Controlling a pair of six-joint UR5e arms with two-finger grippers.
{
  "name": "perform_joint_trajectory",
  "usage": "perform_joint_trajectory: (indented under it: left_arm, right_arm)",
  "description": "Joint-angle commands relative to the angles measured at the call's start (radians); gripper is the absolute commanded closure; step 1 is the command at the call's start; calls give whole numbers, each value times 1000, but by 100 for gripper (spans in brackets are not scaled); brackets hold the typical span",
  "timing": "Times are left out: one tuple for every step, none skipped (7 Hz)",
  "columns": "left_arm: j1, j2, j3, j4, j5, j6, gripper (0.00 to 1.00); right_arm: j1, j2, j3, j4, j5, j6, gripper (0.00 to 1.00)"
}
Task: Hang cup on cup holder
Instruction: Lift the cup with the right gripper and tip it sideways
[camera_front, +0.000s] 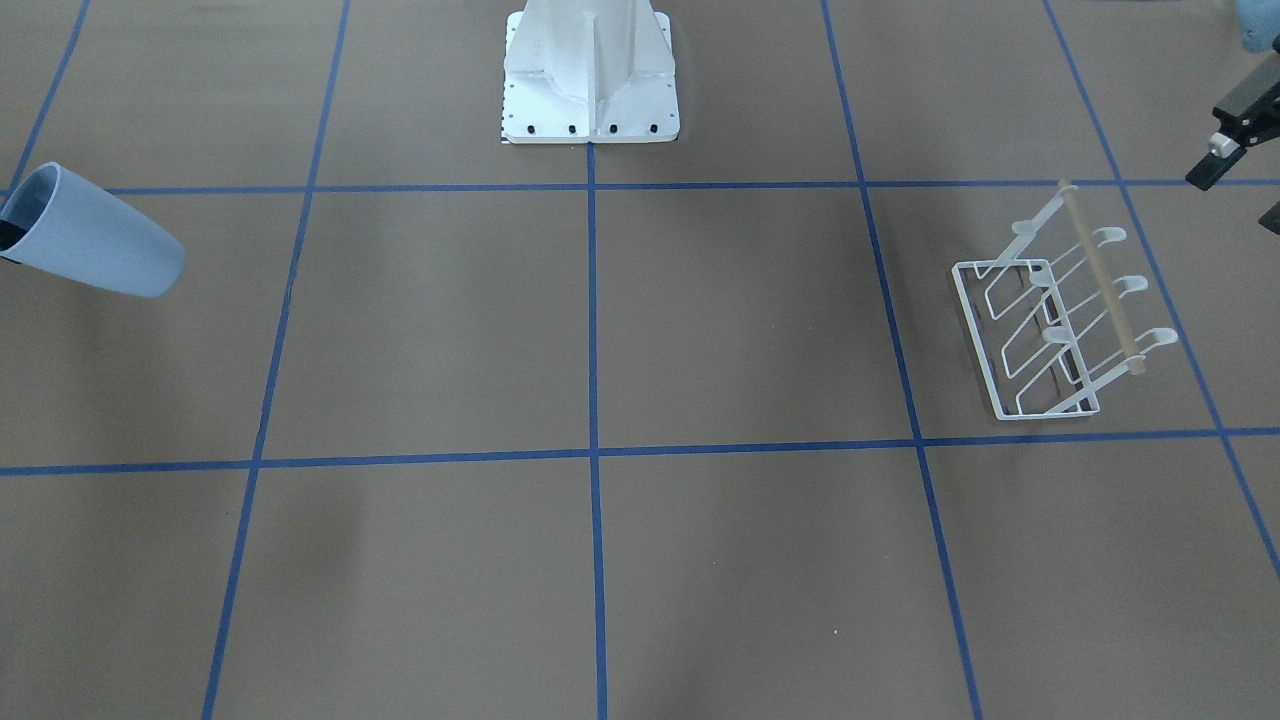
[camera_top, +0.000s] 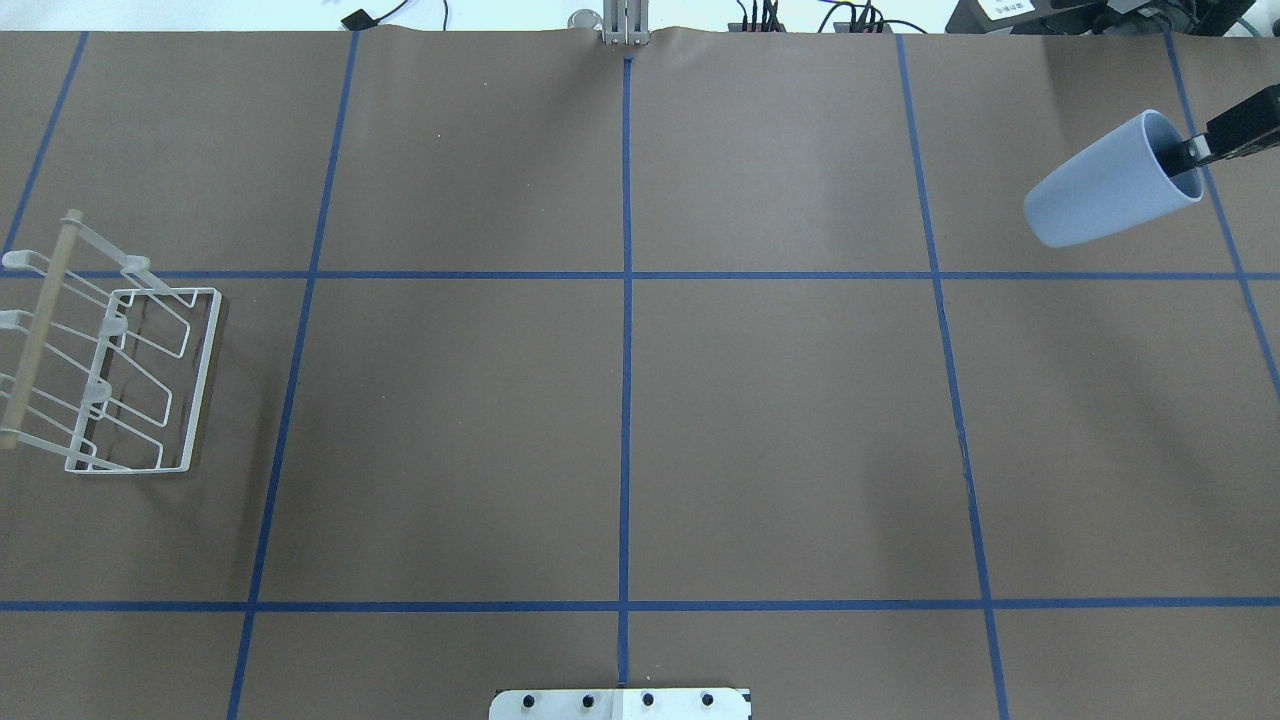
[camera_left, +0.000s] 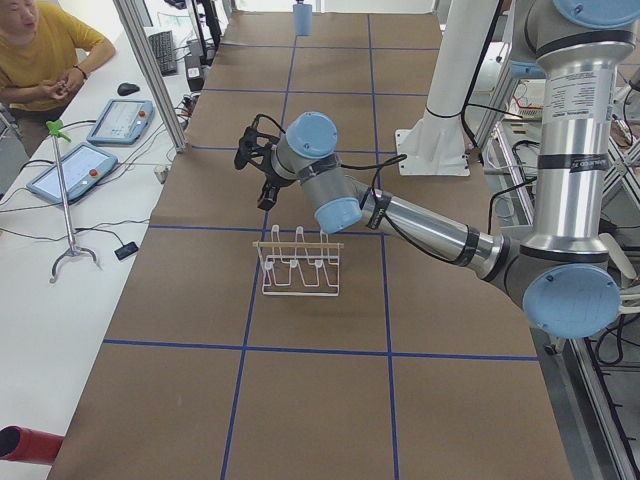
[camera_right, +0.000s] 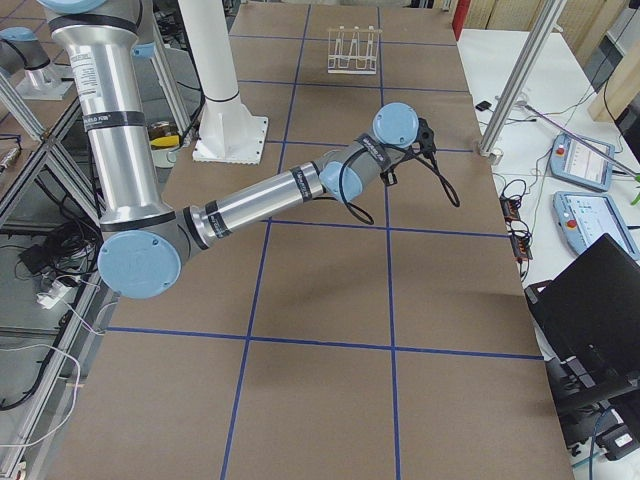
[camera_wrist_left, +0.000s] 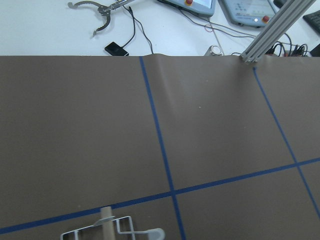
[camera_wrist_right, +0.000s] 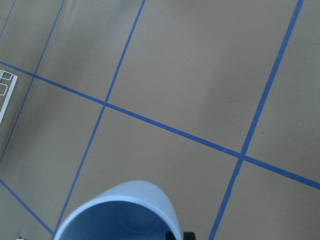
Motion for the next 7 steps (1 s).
perform_joint_trajectory:
  left_arm:
    - [94,-34,-2,-206,71,-315,1]
    - [127,-56,-5,-256,64,-395,1]
    - [206,-89,-5,-311,73,-490,1]
    - [246,-167,-8,-314,73,-646,1]
    - [289,-204,-14,-347,73,-784,1]
    - [318,-221,-16,-411,77,-893,1]
    - [344,-243,-27,-424,108,-960,1]
  right_arm:
    - [-1,-12,19,330,-6,383,100]
    - [-1,-12,17,494,-11,557,100]
    - [-2,-12,13,628,-29,689,100]
    - [-2,-10,13,713,-31,759,100]
    - [-5,-6,16,770,-31,800,100]
    - [-11,-4,17,856,-34,875,100]
    - [-31,-7,16,975,-90,1011,100]
